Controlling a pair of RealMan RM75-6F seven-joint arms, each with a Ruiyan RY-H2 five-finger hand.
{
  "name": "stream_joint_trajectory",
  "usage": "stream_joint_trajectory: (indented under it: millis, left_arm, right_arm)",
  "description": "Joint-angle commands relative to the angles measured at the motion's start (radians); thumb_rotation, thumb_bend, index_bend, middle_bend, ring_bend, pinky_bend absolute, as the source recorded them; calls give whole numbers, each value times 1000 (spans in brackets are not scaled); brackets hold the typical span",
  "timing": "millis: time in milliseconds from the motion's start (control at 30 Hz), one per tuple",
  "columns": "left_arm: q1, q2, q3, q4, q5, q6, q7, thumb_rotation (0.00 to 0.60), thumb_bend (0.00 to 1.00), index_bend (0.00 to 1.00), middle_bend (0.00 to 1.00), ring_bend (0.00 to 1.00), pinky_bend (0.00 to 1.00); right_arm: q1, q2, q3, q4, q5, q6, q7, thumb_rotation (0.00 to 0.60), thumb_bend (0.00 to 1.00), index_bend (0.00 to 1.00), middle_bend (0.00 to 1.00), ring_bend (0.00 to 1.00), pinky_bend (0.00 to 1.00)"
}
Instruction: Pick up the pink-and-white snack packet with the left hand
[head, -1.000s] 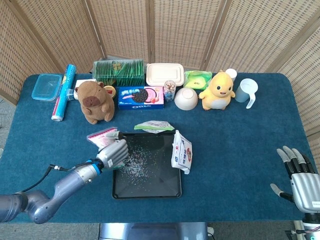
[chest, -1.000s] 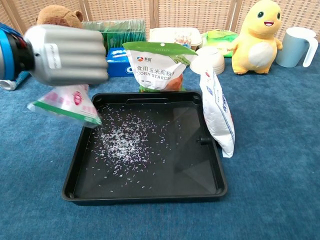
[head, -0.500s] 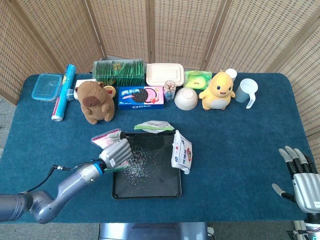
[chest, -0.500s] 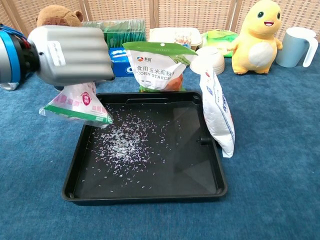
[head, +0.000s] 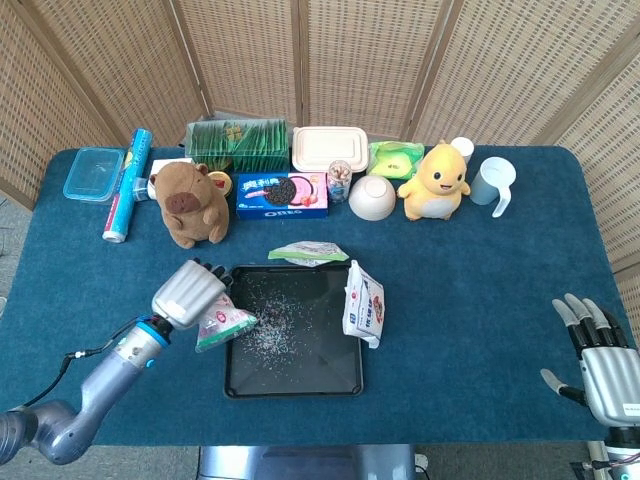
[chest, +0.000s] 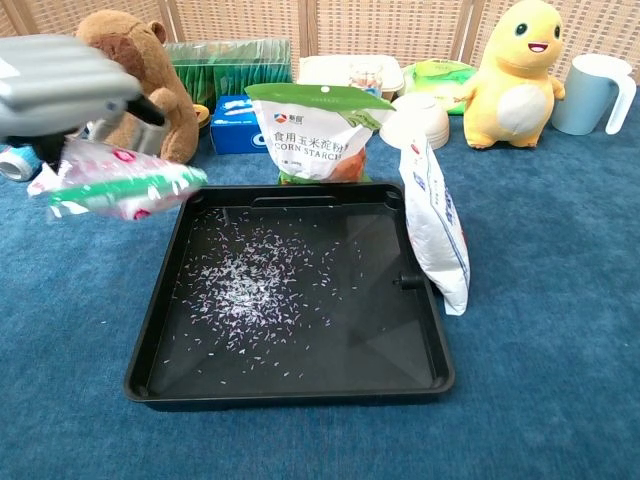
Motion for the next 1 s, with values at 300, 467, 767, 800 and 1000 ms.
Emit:
stream_joint_trajectory:
  millis: [300,467,767,800,1000]
  left_arm:
    - [248,-250,-33,305,76,189,-570,600,443,939,646,481,546]
    - [256,-312,-56,372,64,155,-620,600,440,939,646,482,546]
    - [263,-315,-37,429,102,55,-782,597,68,238,47,25,223]
    - [264,-315,-34,437,116,58,-787,579,13,157,21,12,210]
    - [276,-311,-27,446,173,89,-814,461,0,57,0,0,170]
  right_arm:
    - [2,-8,0,1,8,-10,-19,600,0,25,45,67,75]
    - [6,-8,0,3,13,-20,-18,600,0,25,44,67,75]
    - [7,-6,0,4,17,-25,-16,600,0,26,44,67,75]
    - [7,-7,-1,4,16,-25,-18,600,0,25,44,67,75]
    - [7,-9,-5,0,13,-28,-28,600,0,25,44,66,75]
